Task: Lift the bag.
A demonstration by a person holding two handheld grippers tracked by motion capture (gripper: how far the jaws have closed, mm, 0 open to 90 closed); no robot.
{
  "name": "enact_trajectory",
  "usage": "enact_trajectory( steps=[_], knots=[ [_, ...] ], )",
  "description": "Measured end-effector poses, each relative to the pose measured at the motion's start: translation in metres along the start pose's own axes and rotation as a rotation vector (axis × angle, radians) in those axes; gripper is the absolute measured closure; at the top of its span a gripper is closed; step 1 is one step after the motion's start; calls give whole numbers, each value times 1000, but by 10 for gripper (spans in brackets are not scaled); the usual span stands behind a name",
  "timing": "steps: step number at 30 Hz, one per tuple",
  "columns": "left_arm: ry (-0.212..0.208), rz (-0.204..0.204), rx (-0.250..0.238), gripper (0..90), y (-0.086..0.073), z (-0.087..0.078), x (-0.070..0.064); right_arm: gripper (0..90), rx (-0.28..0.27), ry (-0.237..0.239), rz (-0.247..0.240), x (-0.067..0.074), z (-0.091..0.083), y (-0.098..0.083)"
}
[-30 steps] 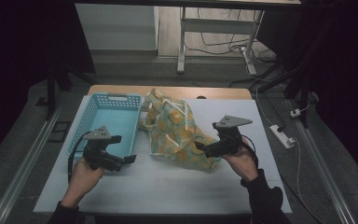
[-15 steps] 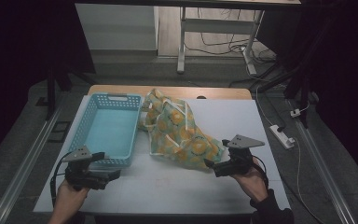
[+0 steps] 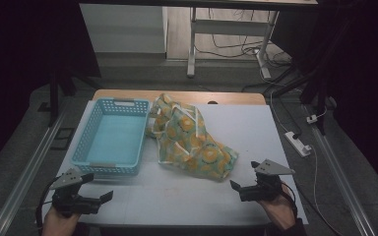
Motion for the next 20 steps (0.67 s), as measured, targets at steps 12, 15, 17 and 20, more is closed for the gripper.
enact_trajectory(
  steps=[12, 15, 17, 20],
  knots=[
    [90, -10, 112, 0, -26, 3, 5, 0, 109, -51, 97, -10, -17, -42],
    [84, -20, 116, 0, -27, 1, 6, 0, 144, -52, 111, -11, -19, -47],
    [81, -30, 115, 0, -27, 1, 7, 0, 157, -49, 112, -11, -20, -48],
    [73, -47, 122, 0, -27, 3, 9, 0, 174, -49, 109, -11, -18, -49]
  ],
)
Point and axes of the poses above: each handheld gripper's, and its own axes: z roughly forward along the jaws, y roughly out of its top, x roughly to its left, the point moved 1 cm from there along z, roughly forward along the jaws, and after that the axes turned 1 degree about -z, right-handed, at the moved point
